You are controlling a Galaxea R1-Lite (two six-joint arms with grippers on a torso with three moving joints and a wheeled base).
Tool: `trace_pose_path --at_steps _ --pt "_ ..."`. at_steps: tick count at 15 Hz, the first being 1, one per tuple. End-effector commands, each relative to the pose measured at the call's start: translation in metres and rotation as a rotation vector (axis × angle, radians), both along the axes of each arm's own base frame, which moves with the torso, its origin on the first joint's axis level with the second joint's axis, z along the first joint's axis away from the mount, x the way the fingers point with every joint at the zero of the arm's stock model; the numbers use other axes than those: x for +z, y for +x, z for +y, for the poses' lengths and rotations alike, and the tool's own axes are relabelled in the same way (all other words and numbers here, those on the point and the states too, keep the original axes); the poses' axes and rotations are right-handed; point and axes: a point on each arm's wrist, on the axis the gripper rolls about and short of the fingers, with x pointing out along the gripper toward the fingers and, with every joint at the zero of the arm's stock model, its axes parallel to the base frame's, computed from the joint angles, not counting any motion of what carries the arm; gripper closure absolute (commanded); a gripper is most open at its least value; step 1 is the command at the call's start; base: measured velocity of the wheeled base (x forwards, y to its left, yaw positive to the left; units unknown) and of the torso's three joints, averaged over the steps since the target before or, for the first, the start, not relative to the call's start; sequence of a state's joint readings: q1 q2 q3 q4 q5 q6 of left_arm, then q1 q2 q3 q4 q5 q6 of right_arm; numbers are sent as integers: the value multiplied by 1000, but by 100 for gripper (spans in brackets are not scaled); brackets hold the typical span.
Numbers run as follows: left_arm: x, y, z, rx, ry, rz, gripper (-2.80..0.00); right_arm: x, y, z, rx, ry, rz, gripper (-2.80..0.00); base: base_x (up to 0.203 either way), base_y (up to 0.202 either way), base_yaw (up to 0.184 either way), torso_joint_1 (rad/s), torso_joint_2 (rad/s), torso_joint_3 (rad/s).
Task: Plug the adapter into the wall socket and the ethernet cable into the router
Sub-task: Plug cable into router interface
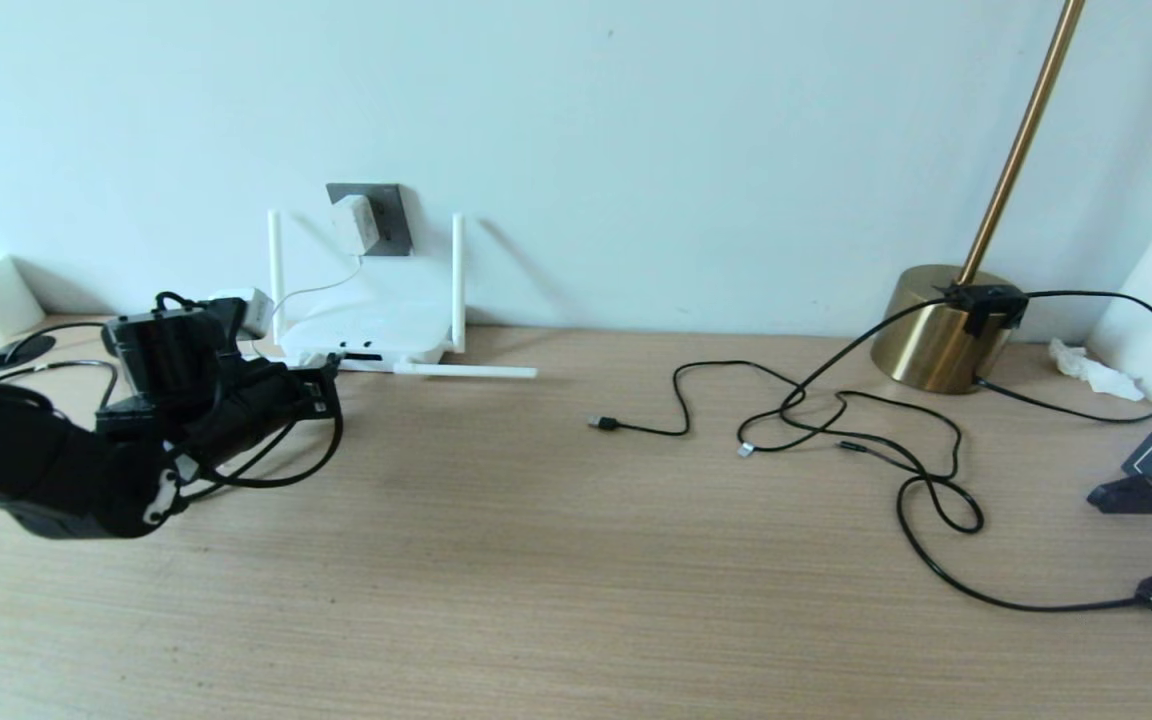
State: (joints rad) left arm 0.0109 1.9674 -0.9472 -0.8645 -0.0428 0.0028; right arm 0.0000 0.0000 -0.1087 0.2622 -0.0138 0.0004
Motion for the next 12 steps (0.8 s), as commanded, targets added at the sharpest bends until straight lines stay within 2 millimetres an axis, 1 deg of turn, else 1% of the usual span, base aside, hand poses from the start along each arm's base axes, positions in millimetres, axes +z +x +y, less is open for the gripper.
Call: trace_pose_path --at_steps 1,12 --pt "0 1 0 0 0 -6 0 0 0 0 0 0 1 0 0 0 0 0 0 0" --pt "-3 1 -1 -3 0 4 0 0 0 0 0 0 1 0 0 0 0 0 0 0"
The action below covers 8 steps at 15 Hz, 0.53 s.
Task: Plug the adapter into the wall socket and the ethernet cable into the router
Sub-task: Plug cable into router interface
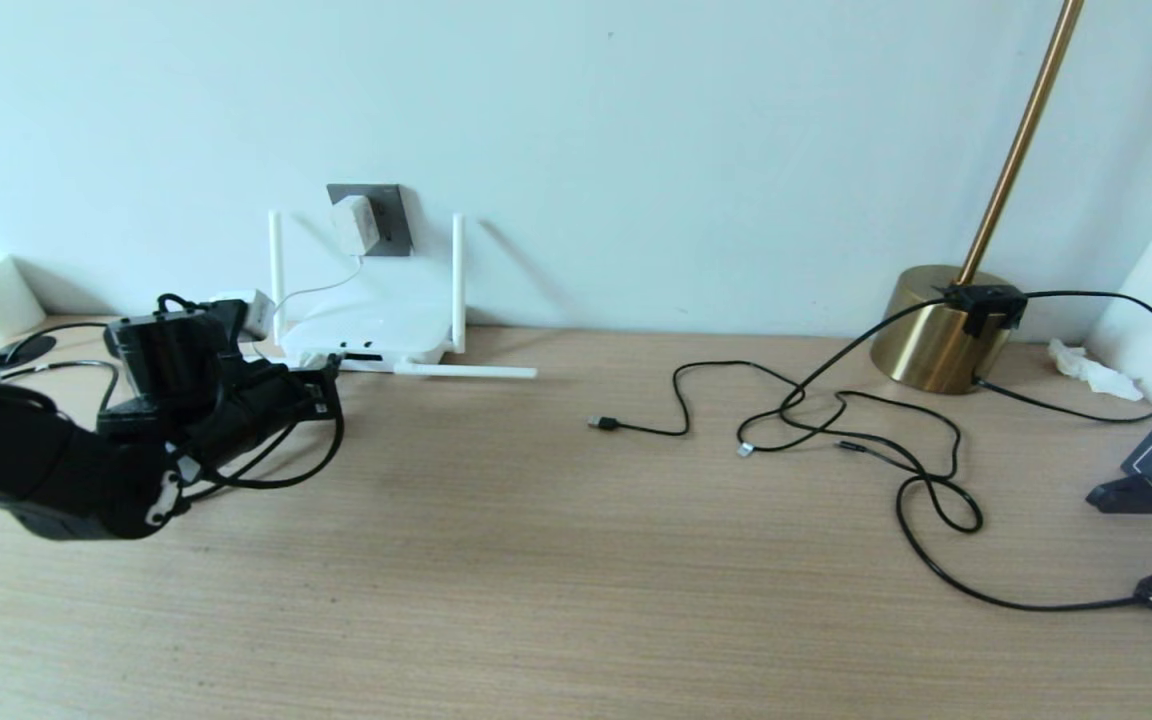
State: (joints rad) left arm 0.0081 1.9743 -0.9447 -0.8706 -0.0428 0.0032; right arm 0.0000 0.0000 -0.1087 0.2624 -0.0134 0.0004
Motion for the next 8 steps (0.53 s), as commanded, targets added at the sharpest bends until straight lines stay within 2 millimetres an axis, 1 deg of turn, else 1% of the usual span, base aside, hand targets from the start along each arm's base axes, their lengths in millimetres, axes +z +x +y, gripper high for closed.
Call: trace_pose_path --at_steps 1,8 --pt "-1 0 0 -1 0 2 0 0 0 0 -1 1 1 0 0 0 0 0 0 0" --pt "1 -1 -1 -4 0 -2 0 0 0 0 0 0 1 0 0 0 0 0 0 0"
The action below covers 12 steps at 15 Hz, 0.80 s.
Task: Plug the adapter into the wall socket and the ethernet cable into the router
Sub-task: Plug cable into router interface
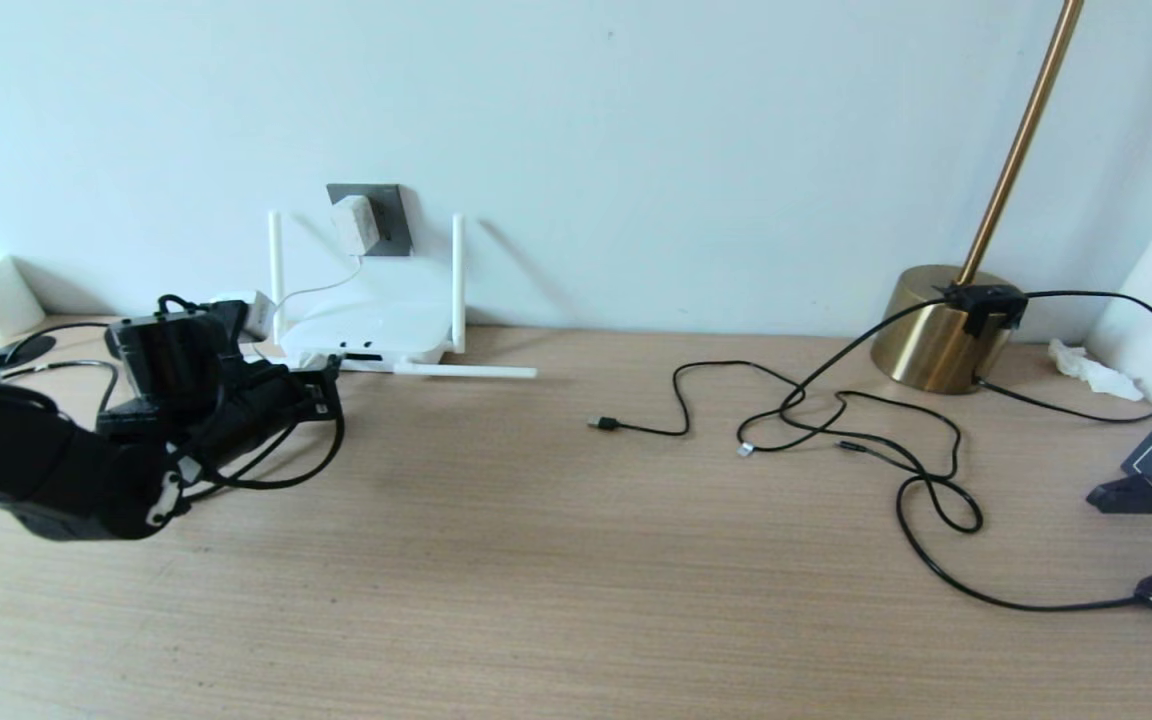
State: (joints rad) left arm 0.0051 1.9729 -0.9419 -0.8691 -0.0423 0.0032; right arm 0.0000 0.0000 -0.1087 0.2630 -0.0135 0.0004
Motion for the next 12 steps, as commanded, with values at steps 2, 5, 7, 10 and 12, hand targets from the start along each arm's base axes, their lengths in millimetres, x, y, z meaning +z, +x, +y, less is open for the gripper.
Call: trace_pose_path --at_steps 2,5,7,10,12 --pt "2 0 0 -1 0 -7 0 0 0 0 0 0 2 0 0 0 0 0 0 0" --pt "3 -2 -1 -3 0 -8 0 0 0 0 0 0 2 0 0 0 0 0 0 0" --pt "4 -2 -1 -3 0 -13 0 0 0 0 0 0 1 0 0 0 0 0 0 0" --pt "3 -2 -1 -4 0 -10 0 0 0 0 0 0 2 0 0 0 0 0 0 0" --pt "4 -2 -2 -7 1 -12 0 0 0 0 0 0 1 0 0 0 0 0 0 0"
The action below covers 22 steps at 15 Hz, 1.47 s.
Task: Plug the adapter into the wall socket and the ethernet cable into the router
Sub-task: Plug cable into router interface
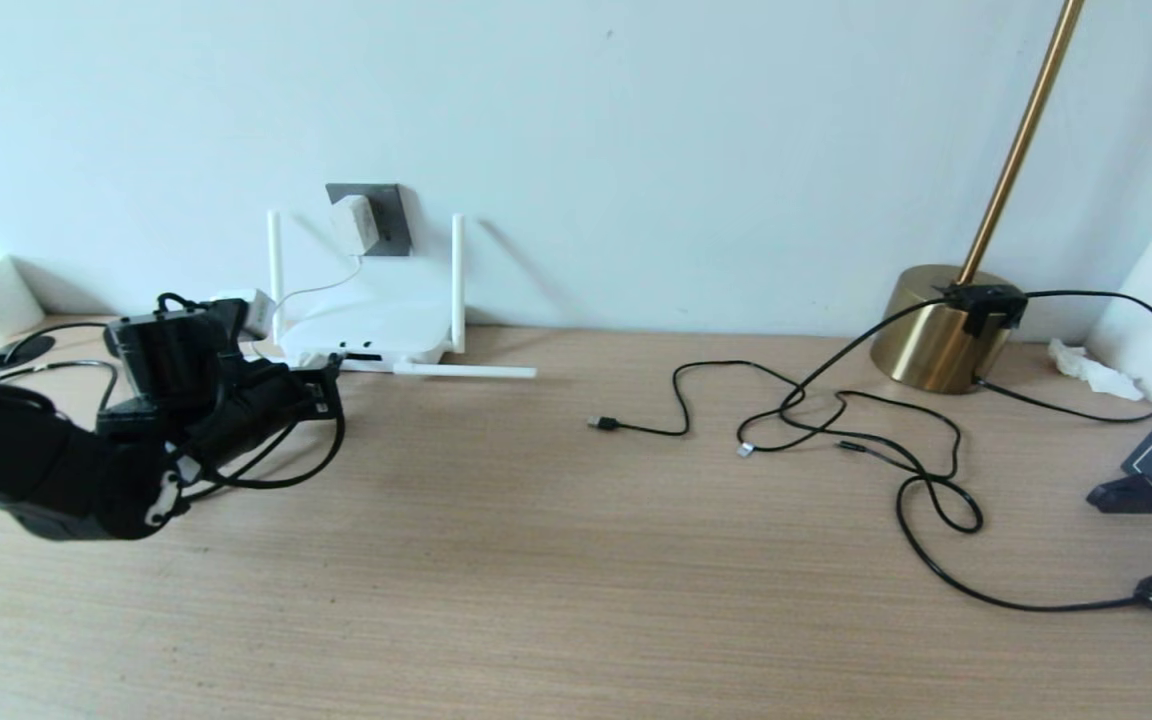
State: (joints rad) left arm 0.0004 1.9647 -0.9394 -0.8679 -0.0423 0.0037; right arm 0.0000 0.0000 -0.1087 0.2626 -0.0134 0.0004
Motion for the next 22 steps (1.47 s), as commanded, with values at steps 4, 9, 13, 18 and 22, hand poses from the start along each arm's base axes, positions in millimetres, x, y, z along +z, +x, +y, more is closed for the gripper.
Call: trace_pose_path --at_steps 4,9,13,18,22 --pt "2 0 -1 -4 0 -9 0 0 0 0 0 0 1 0 0 0 0 0 0 0" --pt "0 0 -1 -2 -1 -2 0 0 0 0 0 0 1 0 0 0 0 0 0 0" --pt "-2 1 -1 -2 -1 2 0 0 0 0 0 0 1 0 0 0 0 0 0 0" --pt "-4 1 0 -1 -1 8 0 0 0 0 0 0 1 0 0 0 0 0 0 0" --pt "-5 1 0 -1 -2 11 0 0 0 0 0 0 1 0 0 0 0 0 0 0"
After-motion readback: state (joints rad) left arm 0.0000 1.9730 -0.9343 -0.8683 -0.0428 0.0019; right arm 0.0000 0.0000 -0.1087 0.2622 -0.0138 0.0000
